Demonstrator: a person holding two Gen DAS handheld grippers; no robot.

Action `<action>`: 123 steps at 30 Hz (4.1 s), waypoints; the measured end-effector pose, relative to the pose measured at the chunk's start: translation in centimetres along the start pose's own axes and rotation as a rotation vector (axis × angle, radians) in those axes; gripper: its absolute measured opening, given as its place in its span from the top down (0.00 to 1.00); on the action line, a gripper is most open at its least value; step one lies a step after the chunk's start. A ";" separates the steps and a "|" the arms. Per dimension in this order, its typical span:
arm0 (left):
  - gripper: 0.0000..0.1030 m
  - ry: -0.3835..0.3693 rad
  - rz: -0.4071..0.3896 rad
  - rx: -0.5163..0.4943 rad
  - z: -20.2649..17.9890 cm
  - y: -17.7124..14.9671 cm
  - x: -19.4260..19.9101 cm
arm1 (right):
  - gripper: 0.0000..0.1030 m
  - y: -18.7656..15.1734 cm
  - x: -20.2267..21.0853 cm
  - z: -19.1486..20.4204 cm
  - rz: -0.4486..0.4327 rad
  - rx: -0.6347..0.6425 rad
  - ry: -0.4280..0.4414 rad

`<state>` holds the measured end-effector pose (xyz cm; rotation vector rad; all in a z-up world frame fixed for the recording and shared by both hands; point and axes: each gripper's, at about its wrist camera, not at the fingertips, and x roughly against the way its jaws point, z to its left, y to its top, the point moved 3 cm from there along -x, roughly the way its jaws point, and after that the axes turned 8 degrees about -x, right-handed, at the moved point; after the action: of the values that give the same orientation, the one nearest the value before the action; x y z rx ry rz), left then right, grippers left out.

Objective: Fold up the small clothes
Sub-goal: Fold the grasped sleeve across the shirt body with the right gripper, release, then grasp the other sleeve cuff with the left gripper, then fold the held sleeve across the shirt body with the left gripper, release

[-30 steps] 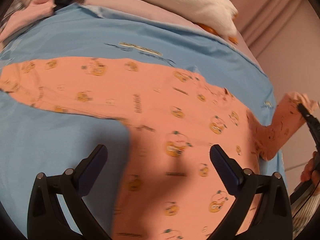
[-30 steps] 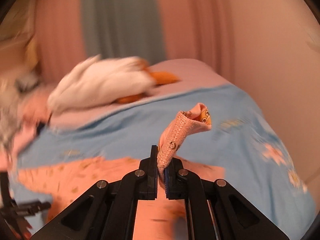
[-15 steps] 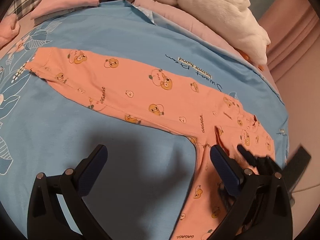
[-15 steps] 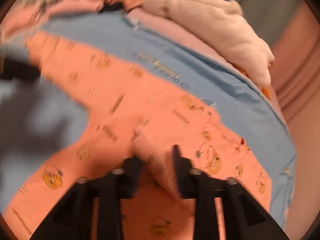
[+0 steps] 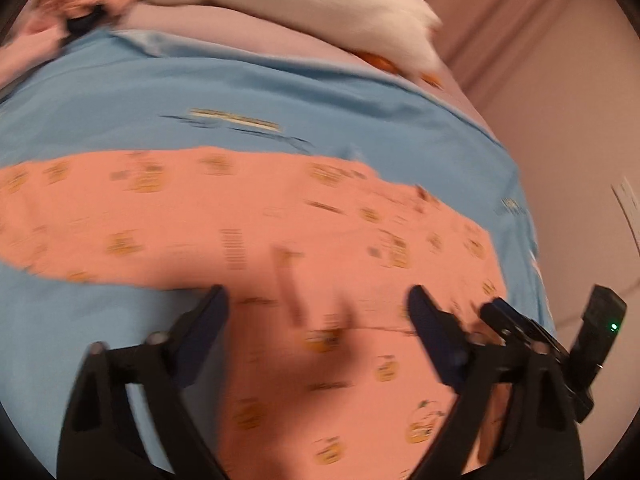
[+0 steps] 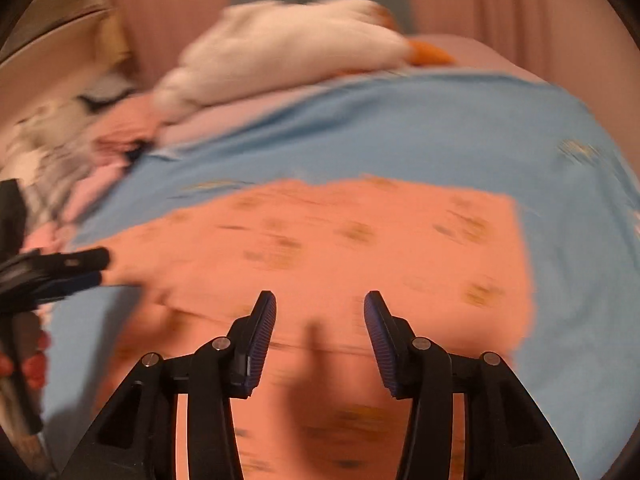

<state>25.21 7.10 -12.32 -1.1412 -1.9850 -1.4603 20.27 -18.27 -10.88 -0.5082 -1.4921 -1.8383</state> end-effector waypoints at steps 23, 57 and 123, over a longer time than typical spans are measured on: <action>0.23 0.117 -0.134 0.456 18.3 -3.8 6.8 | 0.55 -1.9 1.2 -0.5 0.001 -0.076 0.005; 0.98 0.110 -0.337 -0.009 2.5 7.3 10.7 | 0.55 -3.4 2.8 0.2 -0.029 -0.105 0.034; 0.48 -0.009 0.057 -0.285 -10.7 -4.4 -5.1 | 0.54 -5.6 6.7 -7.4 -0.023 -0.312 -0.045</action>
<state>23.23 -5.17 -14.78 -1.3092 -1.7732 -1.7507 12.56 -26.67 -11.99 -0.6861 -1.2476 -2.1037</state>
